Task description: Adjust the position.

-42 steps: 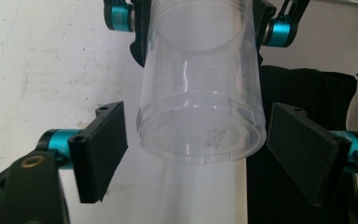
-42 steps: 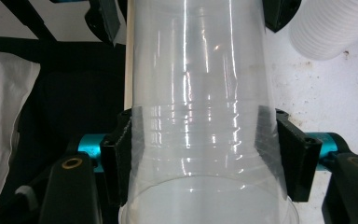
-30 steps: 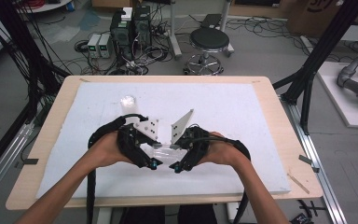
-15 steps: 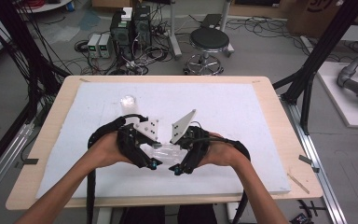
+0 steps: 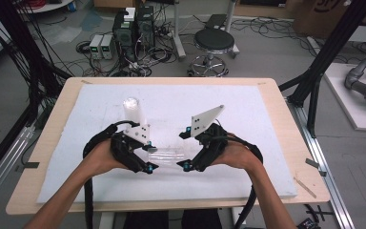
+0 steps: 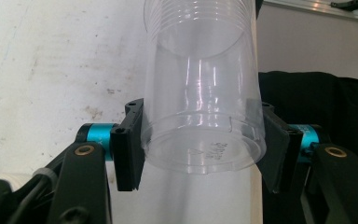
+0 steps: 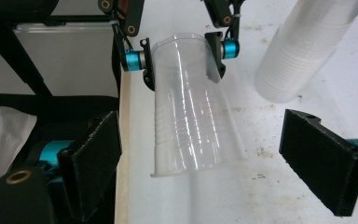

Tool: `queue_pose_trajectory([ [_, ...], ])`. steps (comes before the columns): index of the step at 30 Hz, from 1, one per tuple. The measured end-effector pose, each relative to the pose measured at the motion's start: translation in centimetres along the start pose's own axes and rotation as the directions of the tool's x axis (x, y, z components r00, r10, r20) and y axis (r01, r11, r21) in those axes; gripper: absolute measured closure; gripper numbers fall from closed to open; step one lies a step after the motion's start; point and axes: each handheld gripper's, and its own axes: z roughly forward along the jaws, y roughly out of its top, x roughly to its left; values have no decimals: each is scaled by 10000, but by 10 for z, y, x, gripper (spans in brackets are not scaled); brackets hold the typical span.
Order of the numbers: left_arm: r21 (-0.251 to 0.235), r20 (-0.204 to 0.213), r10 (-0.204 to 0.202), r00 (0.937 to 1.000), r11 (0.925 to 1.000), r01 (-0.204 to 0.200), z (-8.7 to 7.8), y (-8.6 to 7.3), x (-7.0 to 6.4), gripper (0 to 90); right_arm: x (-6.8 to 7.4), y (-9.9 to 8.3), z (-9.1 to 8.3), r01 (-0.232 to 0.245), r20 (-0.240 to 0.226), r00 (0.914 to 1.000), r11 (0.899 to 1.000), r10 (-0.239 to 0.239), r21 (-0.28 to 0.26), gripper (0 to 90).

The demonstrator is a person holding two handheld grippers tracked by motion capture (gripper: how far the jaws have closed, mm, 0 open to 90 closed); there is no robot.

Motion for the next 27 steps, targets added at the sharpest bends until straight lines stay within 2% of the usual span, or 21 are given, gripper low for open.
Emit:
queue_pose_trajectory([
  [3,-130,-3,-51,10000,9999,51,-3,-3,2,419,0,-3,-2,-15,68,10000,10000,16,-60,130],
  [8,-897,196,-205,9996,9957,222,-5,-12,3,419,-1,-10,-7,-172,44,9998,9988,174,-448,131],
  [11,-1658,312,-422,9986,9851,468,-6,-21,7,419,-1,-17,-12,-256,169,9995,9965,270,-794,131],
  [13,-2250,476,-507,9976,9725,601,-7,-26,8,419,-1,-22,-15,-343,268,9989,9927,376,-1155,130],
  [15,-2979,519,-515,9973,9524,647,-8,-33,9,419,0,-27,-19,-448,322,9982,9854,507,-1641,131],
  [17,-3876,627,-671,9958,9178,862,-9,-39,9,419,1,-32,-22,-535,392,9972,9756,633,-2128,131],
  [20,-4727,593,-612,9964,8774,820,-8,-46,8,419,2,-42,-25,-608,573,9950,9510,819,-3032,131],
  [21,-4941,542,-579,9968,8660,772,-8,-47,8,419,2,-45,-26,-637,613,9942,9418,887,-3299,131],
  [24,-5739,426,-425,9982,8168,592,-7,-52,5,419,3,-52,-25,-747,690,9917,9222,1087,-3795,131],
  [25,-6078,354,-379,9987,7924,516,-6,-53,4,420,4,-55,-24,-724,756,9910,9181,1102,-3898,131],
  [26,-6343,343,-337,9988,7716,478,-5,-55,4,420,5,-57,-22,-763,754,9903,9108,1166,-4057,131],
  [27,-6506,327,-343,9989,7579,473,-4,-56,3,420,5,-59,-21,-812,719,9899,9056,1218,-4163,131],
])
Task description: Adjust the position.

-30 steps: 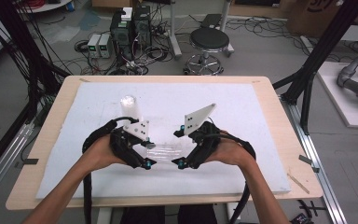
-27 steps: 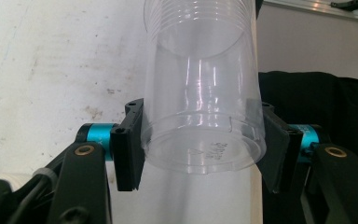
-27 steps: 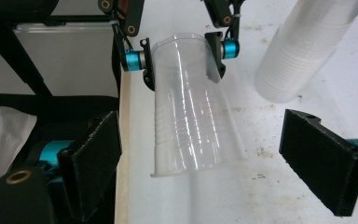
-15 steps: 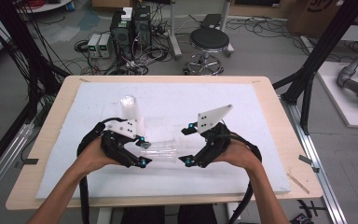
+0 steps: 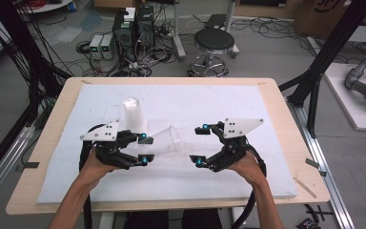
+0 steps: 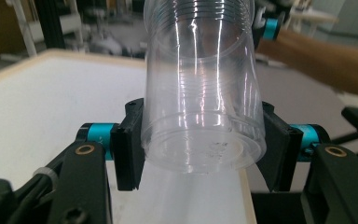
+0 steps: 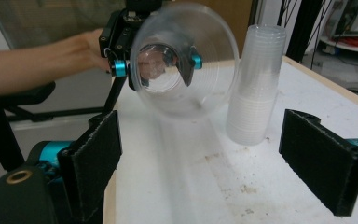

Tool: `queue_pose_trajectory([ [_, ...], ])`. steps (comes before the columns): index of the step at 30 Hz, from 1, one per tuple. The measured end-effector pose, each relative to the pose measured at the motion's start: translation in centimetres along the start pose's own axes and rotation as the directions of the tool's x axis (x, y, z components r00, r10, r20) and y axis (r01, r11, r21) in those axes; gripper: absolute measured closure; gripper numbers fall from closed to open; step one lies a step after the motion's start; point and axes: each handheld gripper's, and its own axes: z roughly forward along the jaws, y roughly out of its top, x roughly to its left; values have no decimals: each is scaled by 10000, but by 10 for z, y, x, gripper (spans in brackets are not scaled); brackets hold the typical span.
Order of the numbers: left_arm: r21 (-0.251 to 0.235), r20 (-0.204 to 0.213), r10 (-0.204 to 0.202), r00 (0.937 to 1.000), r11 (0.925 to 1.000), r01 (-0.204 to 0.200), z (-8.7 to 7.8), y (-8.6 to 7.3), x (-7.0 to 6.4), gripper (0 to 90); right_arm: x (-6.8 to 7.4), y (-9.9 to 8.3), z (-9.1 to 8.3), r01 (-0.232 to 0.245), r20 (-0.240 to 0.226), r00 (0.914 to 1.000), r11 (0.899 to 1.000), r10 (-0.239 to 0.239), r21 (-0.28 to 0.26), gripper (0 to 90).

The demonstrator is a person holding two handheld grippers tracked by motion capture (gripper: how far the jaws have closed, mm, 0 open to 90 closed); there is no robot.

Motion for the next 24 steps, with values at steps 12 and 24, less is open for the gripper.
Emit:
queue_pose_trajectory([
  [12,-502,-58,86,9999,9987,-88,1,-5,-3,420,-1,-18,8,-376,-268,9990,9956,355,-860,131],
  [24,-638,230,329,9992,9975,-313,22,-6,-9,420,-1,-16,24,-511,-973,9945,9903,387,-1292,132],
])
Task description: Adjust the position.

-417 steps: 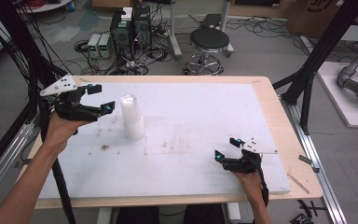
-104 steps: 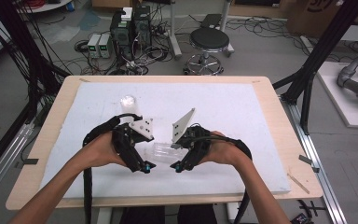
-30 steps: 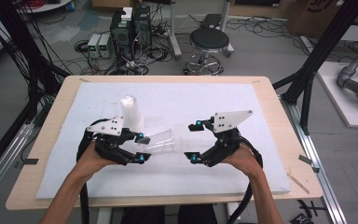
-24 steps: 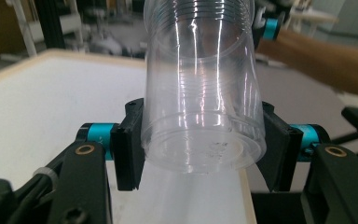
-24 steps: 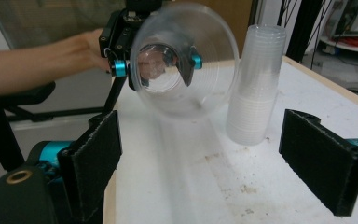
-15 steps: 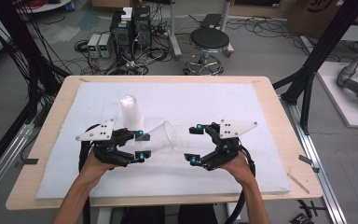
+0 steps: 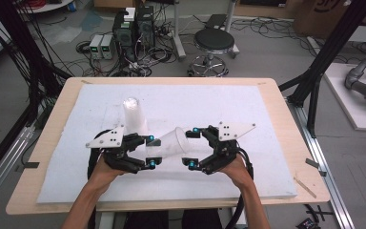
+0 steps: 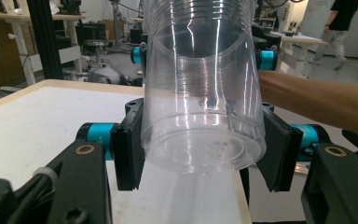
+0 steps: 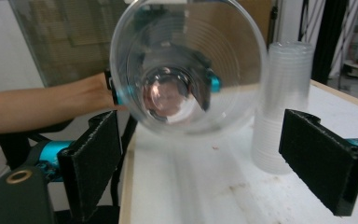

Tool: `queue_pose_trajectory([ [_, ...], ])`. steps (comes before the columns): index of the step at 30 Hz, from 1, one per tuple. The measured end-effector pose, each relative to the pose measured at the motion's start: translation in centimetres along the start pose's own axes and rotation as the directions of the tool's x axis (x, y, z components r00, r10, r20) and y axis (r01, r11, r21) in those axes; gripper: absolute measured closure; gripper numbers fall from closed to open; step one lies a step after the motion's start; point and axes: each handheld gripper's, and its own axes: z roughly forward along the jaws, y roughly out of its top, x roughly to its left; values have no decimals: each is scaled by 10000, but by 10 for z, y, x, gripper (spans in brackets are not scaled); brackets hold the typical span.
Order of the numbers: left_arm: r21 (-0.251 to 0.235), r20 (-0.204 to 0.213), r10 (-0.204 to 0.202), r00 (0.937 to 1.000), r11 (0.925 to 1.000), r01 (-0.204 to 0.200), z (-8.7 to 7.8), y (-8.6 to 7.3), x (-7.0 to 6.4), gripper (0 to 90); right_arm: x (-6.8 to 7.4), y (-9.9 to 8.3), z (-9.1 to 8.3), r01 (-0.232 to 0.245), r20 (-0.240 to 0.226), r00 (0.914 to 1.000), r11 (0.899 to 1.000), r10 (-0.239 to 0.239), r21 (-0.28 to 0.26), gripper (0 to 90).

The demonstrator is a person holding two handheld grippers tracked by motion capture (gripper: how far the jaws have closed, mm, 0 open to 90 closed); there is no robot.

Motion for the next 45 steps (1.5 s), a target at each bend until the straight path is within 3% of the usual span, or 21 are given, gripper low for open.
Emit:
queue_pose_trajectory([
  [19,33,338,190,9992,9998,-192,15,3,-3,420,-1,3,17,-167,-850,9963,9986,125,-494,137],
  [30,84,436,169,9989,9998,-173,14,3,-2,420,-2,4,17,-64,-1380,9904,9957,-65,-928,280],
  [40,177,408,217,9989,9996,-224,14,3,-3,411,-2,4,18,-1,-1411,9899,9955,-133,-949,316],
  [41,177,332,196,9993,9996,-202,14,4,-4,380,-2,4,18,-6,-1430,9896,9955,-130,-944,315],
  [44,522,-279,-108,9996,9986,123,15,6,-4,79,-2,4,17,-3,-1406,9900,9951,-136,-984,316],
  [45,473,-365,-102,9993,9988,119,14,7,-4,51,-2,4,17,-18,-1395,9901,9952,-119,-977,315],
])
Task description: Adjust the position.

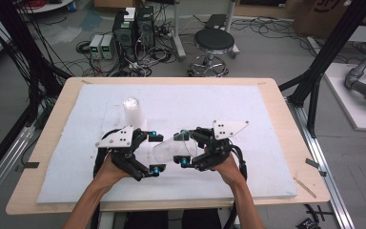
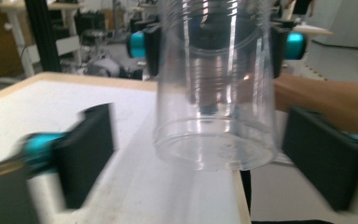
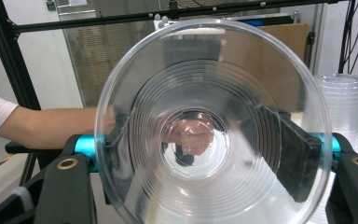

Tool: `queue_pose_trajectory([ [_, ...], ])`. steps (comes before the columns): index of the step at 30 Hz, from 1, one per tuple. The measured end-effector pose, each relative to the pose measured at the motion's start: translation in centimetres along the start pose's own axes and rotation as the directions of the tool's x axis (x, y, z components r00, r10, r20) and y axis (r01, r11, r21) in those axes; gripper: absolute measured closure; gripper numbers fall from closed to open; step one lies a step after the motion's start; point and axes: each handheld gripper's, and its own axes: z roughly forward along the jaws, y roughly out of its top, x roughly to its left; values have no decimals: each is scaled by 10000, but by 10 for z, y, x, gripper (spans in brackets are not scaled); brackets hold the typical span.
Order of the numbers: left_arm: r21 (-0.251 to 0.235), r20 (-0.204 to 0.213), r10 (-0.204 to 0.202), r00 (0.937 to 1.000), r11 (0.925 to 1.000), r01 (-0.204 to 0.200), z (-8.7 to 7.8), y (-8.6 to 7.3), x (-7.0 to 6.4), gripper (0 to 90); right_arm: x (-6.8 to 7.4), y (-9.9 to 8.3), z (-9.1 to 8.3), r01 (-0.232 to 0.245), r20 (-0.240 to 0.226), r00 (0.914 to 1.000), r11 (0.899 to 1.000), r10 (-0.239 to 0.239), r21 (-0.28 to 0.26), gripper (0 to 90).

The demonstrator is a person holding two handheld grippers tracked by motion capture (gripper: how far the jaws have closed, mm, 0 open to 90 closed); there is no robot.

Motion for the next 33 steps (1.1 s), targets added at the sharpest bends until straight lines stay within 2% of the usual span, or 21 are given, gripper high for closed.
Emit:
queue_pose_trajectory([
  [3,56,-79,-3,10000,10000,3,-3,1,0,51,0,0,-1,21,21,10000,10000,-21,-8,316],
  [8,535,-313,40,9995,9986,-23,-8,1,-1,51,0,0,-3,-18,156,9999,10000,17,72,316],
  [10,1040,-686,64,9976,9946,8,-14,0,-3,51,0,0,-3,11,306,9995,9999,-15,151,316],
  [11,1228,-837,89,9965,9924,14,-17,0,-4,51,0,1,-3,-37,525,9986,9994,18,344,315],
  [14,1716,-1659,-62,9861,9845,351,-35,-5,-4,51,-3,2,-6,-274,1104,9937,9958,177,870,315],
  [17,1784,-2537,-175,9671,9818,646,-53,-13,-4,51,-6,4,-10,-638,1831,9823,9895,393,1295,315],
  [19,1696,-3075,-334,9510,9815,893,-63,-19,-3,51,-9,6,-12,-934,2244,9730,9818,547,1656,315],
  [23,1671,-4122,-543,9095,9768,1340,-79,-36,-1,51,-16,9,-15,-1474,3075,9488,9621,721,2292,316],
  [24,1664,-4439,-581,8942,9752,1459,-84,-42,0,51,-18,10,-15,-1618,3339,9398,9553,727,2473,317],
  [25,1630,-4590,-622,8863,9747,1528,-87,-45,0,52,-21,12,-16,-1739,3653,9286,9465,657,2718,319],
  [26,1555,-4778,-720,8755,9740,1649,-90,-50,1,51,-22,13,-16,-1826,3883,9196,9401,597,2879,319],
  [29,1448,-5366,-815,8399,9717,1868,-98,-61,2,51,-29,17,-15,-2473,4760,8779,9003,518,3581,322],
  [31,1436,-5635,-829,8219,9700,1963,-101,-67,2,52,-34,19,-13,-2740,5219,8526,8737,274,4018,322],
  [33,1316,-5865,-884,8051,9704,2025,-103,-72,2,51,-37,21,-10,-3006,5540,8324,8492,114,4342,323],
])
